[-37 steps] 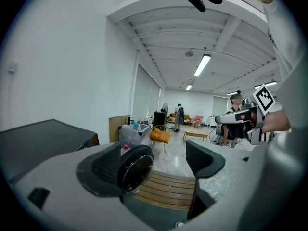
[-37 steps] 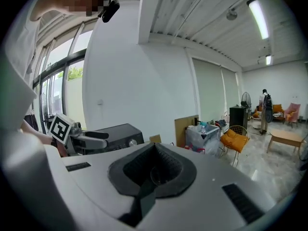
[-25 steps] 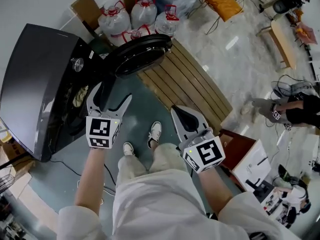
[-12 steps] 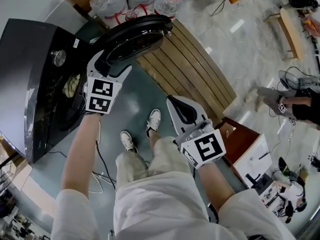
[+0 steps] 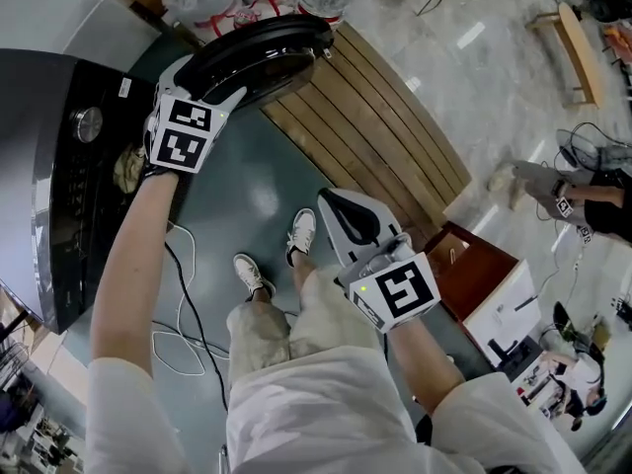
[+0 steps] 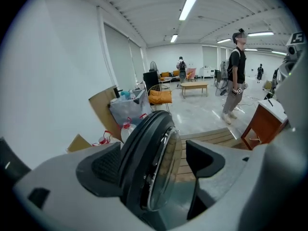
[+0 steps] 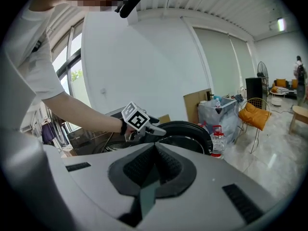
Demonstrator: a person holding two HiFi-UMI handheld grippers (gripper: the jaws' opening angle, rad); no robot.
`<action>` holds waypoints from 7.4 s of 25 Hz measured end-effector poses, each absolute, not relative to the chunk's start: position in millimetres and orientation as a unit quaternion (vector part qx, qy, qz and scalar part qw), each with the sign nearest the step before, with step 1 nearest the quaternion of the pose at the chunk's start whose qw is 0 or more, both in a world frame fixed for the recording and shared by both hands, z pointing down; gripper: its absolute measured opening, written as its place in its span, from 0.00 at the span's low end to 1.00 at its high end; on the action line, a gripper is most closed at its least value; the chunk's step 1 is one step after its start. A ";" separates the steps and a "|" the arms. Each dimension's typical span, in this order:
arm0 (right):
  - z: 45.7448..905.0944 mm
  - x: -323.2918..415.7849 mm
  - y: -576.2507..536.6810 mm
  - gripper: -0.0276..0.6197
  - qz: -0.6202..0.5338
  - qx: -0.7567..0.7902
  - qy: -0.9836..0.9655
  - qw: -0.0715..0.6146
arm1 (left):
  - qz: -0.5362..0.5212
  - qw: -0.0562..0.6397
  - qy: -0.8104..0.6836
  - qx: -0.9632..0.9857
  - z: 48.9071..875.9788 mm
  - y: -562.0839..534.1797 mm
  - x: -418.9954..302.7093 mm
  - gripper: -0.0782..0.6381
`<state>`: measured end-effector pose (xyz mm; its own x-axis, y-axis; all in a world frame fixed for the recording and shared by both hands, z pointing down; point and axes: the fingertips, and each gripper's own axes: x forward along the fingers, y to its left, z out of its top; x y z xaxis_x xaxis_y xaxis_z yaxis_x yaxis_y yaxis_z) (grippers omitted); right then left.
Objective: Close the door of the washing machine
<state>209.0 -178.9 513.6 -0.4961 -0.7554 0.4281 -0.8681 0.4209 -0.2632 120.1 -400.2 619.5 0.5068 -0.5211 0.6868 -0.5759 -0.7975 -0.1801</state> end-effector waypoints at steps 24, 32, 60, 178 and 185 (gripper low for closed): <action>567.8 196.1 -165.4 0.04 0.280 0.446 -0.841 0.126 | 0.467 -0.039 -0.253 0.846 671.7 -460.5 143.3 0.63; 565.2 187.2 -165.2 0.04 0.281 0.442 -0.844 0.120 | 0.458 -0.054 -0.258 0.849 676.1 -451.7 147.1 0.62; 559.0 181.3 -148.5 0.04 0.278 0.434 -0.848 0.125 | 0.407 -0.026 -0.388 0.826 648.8 -384.1 145.2 0.63; 549.2 -74.3 -16.1 0.04 0.256 0.339 -0.888 0.178 | 0.302 0.340 -0.611 0.648 722.7 -107.5 -295.5 0.12; 529.4 -74.6 -22.5 0.04 0.248 0.348 -0.887 0.176 | 0.286 0.315 -0.605 0.673 699.3 -111.8 -279.3 0.12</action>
